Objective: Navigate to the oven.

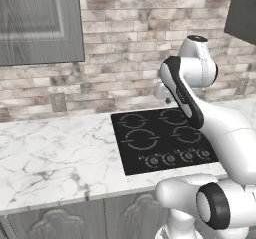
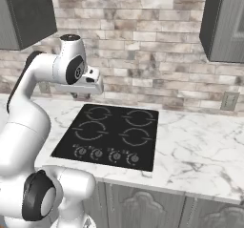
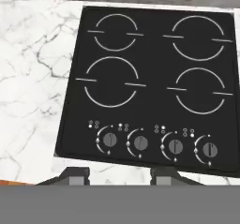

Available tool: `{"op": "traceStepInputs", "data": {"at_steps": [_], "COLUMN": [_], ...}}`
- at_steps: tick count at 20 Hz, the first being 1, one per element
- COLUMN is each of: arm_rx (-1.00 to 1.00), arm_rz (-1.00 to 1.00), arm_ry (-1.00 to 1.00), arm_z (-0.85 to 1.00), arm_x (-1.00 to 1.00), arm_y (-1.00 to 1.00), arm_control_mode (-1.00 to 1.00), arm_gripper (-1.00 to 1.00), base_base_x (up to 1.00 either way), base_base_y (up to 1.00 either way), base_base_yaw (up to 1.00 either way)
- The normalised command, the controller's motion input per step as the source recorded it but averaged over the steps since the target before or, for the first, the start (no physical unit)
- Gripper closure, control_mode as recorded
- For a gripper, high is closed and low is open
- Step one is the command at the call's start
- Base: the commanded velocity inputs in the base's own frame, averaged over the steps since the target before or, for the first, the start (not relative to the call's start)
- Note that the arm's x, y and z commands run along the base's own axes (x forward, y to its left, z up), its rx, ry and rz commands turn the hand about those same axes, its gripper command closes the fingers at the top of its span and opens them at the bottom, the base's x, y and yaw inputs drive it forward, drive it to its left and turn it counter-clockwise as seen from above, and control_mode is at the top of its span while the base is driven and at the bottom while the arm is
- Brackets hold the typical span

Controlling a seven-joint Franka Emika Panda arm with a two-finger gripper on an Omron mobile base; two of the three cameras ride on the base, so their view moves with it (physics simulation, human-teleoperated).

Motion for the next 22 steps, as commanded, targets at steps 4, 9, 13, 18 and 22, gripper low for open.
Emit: {"op": "traceStepInputs", "data": {"at_steps": [4, 9, 13, 18, 22], "arm_rx": [0.00, 0.00, 0.00, 0.03, 0.00], "arm_rz": [0.00, 0.03, 0.00, 0.00, 0.00], "arm_ry": [0.00, 0.08, 0.00, -0.01, 0.00], "arm_z": [0.00, -0.30, -0.40, -0.13, 0.00], "arm_x": [-0.38, -0.92, -1.00, -0.54, 0.00], "arm_y": [0.06, 0.23, -0.09, -0.29, 0.00], "arm_control_mode": [-1.00, -1.00, -1.00, 1.00, 1.00], "arm_gripper": [-1.00, -1.00, -1.00, -1.00, -1.00], "base_base_x": [0.00, 0.00, 0.00, -0.07, -0.64], "base_base_y": [0.00, 0.00, 0.00, -0.06, -0.22], "base_base_yaw": [0.00, 0.00, 0.00, 0.00, 0.00]}}
